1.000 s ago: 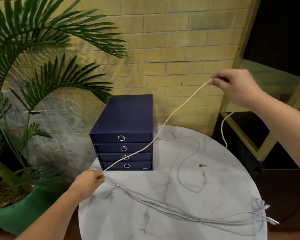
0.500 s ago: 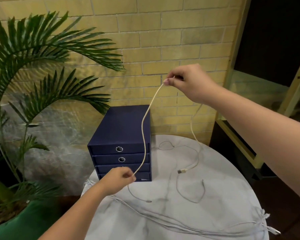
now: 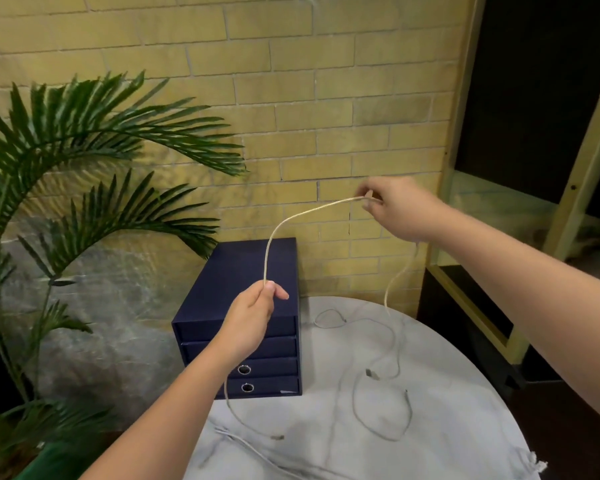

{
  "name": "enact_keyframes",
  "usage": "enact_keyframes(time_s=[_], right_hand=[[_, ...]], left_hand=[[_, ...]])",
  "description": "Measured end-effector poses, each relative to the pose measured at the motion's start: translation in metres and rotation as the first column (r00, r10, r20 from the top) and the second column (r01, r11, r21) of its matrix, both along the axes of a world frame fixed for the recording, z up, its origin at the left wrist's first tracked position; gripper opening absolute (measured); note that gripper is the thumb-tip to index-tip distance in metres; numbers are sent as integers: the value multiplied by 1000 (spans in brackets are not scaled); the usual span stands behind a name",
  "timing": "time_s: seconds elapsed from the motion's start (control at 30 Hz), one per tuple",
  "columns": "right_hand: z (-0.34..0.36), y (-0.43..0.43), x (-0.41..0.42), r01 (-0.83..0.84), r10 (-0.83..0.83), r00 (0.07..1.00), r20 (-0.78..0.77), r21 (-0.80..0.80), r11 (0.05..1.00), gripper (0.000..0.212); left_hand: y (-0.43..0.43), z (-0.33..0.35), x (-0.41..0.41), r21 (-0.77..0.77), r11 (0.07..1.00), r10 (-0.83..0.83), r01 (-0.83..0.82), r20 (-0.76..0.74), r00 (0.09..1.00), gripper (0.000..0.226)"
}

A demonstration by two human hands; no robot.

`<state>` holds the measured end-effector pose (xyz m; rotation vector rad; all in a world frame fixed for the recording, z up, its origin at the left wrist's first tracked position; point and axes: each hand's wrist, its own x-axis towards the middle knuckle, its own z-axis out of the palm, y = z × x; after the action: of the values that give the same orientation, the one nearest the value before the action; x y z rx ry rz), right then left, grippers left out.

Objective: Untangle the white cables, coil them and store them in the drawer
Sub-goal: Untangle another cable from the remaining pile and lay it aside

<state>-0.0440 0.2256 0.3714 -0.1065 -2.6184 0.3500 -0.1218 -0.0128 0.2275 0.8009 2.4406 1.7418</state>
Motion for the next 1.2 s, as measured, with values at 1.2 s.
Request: enact_keyframes(time_s=[1.2], right_hand=[[3, -14, 3, -300, 323, 941, 101, -194, 934, 27]], left_hand=[[28, 113, -2, 3, 981, -191, 196, -218, 957, 30]])
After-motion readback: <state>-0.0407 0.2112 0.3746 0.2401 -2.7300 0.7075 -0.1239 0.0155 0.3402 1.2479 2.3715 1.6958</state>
